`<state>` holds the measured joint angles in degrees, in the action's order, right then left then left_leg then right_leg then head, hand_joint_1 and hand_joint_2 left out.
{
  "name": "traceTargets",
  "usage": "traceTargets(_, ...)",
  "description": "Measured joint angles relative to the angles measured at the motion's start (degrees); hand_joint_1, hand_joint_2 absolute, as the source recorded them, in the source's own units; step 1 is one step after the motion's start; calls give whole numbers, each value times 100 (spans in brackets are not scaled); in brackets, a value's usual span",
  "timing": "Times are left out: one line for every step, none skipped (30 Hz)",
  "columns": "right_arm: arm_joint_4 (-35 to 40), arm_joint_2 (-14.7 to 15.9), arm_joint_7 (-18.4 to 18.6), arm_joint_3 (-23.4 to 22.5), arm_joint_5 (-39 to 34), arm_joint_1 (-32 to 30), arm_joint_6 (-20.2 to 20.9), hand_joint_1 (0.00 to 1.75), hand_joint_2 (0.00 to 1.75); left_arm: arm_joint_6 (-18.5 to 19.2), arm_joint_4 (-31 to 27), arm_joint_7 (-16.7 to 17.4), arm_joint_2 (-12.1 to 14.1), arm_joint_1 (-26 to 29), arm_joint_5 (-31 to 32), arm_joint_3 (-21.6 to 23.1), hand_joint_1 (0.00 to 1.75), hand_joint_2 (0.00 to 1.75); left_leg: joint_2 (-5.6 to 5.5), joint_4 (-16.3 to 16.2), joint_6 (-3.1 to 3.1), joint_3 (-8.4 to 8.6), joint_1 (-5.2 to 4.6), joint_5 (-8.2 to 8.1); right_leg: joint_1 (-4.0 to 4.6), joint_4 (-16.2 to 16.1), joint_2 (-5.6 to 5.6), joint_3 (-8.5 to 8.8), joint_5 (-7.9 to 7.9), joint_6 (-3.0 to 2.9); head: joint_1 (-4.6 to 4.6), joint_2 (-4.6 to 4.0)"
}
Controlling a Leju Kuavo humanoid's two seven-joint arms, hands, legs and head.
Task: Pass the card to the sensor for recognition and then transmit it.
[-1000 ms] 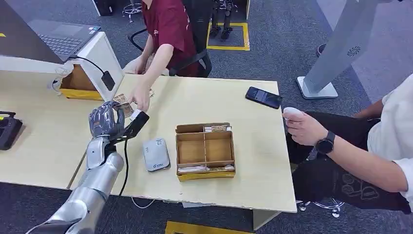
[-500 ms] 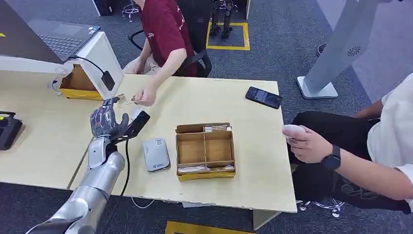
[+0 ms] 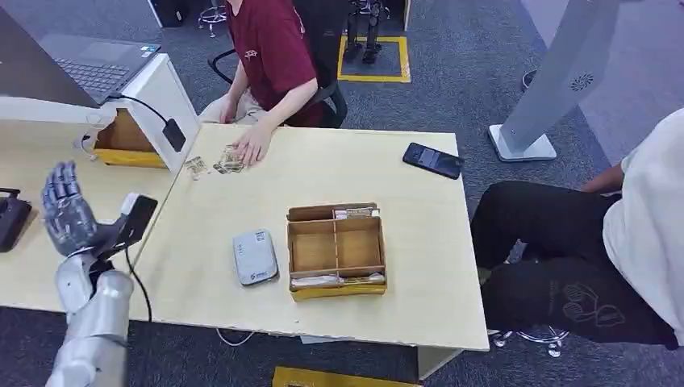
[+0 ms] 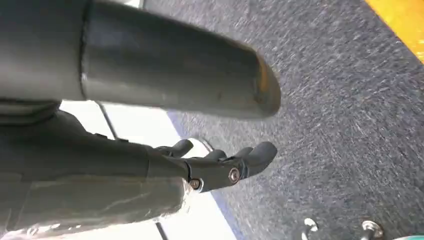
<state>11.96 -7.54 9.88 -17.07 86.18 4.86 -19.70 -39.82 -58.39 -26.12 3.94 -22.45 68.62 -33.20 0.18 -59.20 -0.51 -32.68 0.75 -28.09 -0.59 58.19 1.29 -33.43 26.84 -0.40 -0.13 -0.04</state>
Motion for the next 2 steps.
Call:
traceTargets(-4, 2, -7, -37, -9, -43, -35, 0, 0, -9, -124, -490, 17, 187, -289, -444, 0, 175, 10, 1, 0, 7, 0, -6, 0, 0, 9, 1, 2, -3, 0, 0)
traceTargets(-9, 4, -9, -81, -37, -101, -70, 0, 0, -15, -287, -975, 33, 422, -615, -1020, 0, 175, 16, 2, -1, 12, 0, -13, 0, 0, 13, -1, 12, -8, -2, 0)
